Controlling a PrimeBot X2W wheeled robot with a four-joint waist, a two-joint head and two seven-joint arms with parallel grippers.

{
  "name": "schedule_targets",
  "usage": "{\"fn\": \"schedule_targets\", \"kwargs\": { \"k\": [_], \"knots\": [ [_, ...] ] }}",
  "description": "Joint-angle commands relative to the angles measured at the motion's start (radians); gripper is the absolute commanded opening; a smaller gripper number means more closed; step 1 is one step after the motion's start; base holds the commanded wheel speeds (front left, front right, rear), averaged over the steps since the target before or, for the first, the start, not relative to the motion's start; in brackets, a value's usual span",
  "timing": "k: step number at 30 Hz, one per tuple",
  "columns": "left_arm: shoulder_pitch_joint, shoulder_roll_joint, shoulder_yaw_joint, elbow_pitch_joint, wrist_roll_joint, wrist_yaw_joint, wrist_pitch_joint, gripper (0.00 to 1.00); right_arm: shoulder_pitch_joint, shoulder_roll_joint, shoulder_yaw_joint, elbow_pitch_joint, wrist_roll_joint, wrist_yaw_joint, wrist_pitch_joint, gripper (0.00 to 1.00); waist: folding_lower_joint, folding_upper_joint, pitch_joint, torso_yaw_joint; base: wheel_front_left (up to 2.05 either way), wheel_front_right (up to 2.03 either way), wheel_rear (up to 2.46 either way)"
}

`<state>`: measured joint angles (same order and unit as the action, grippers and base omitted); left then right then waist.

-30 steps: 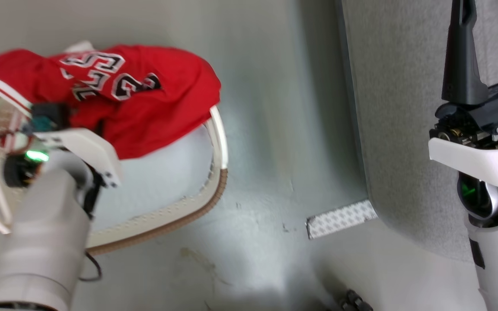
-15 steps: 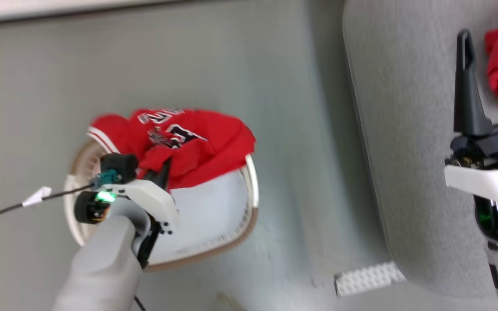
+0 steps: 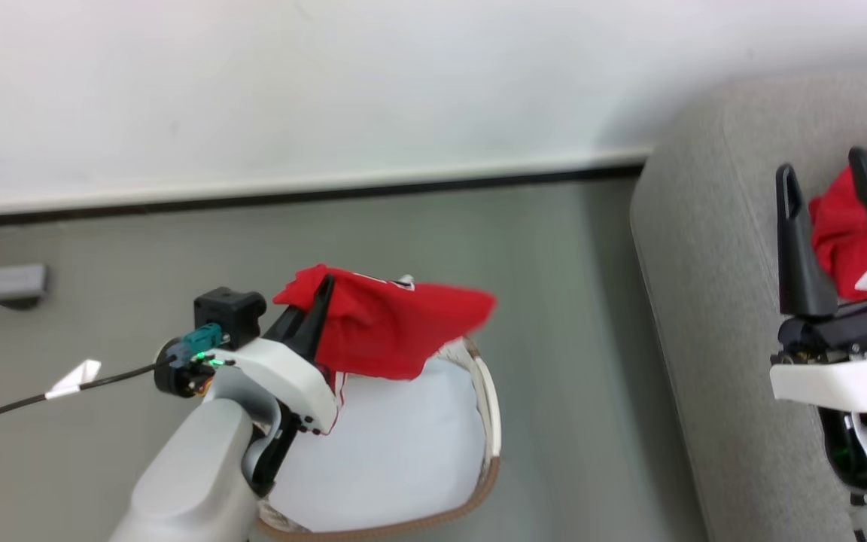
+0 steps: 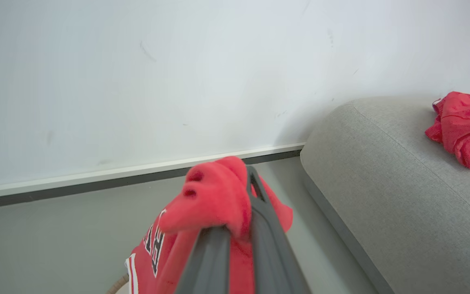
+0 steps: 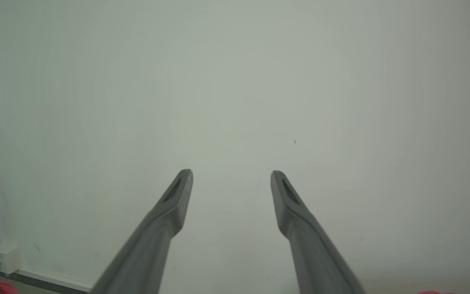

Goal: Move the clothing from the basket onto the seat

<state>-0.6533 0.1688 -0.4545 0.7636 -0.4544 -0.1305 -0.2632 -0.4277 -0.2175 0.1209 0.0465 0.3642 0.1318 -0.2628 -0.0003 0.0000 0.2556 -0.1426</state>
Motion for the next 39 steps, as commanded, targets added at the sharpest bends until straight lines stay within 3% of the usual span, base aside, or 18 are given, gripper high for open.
{"fn": "schedule_targets", "kwargs": {
  "k": [1, 17, 31, 39],
  "knots": [
    [0.018, 0.012, -0.004, -0.028, 0.01, 0.0, -0.002, 0.0, 0.029, -0.005, 0.002, 0.008, 0.008, -0.002, -0.003, 1.0, 0.0003, 0.0, -0.077, 0.041, 0.0, 0.0, 0.0],
    [-0.001, 0.057, -0.076, -0.231, 0.027, 0.001, 0.014, 0.0, 0.164, 0.025, 0.067, 0.061, 0.043, -0.002, -0.001, 1.0, 0.0003, 0.0, -0.227, 0.115, 0.0, 0.0, 0.0],
    [0.042, 0.094, -0.086, -0.432, 0.011, 0.046, 0.11, 0.0, 0.188, 0.038, 0.139, 0.078, 0.06, -0.002, -0.001, 1.0, 0.0003, 0.0, -0.258, 0.137, 0.0, 0.0, 0.0],
    [0.036, 0.083, -0.102, -0.446, 0.001, 0.046, 0.135, 0.0, 0.16, 0.049, 0.294, 0.102, 0.092, -0.002, -0.001, 1.0, 0.0003, 0.0, -0.256, 0.16, 0.0, 0.0, 0.0]
  ]
}}
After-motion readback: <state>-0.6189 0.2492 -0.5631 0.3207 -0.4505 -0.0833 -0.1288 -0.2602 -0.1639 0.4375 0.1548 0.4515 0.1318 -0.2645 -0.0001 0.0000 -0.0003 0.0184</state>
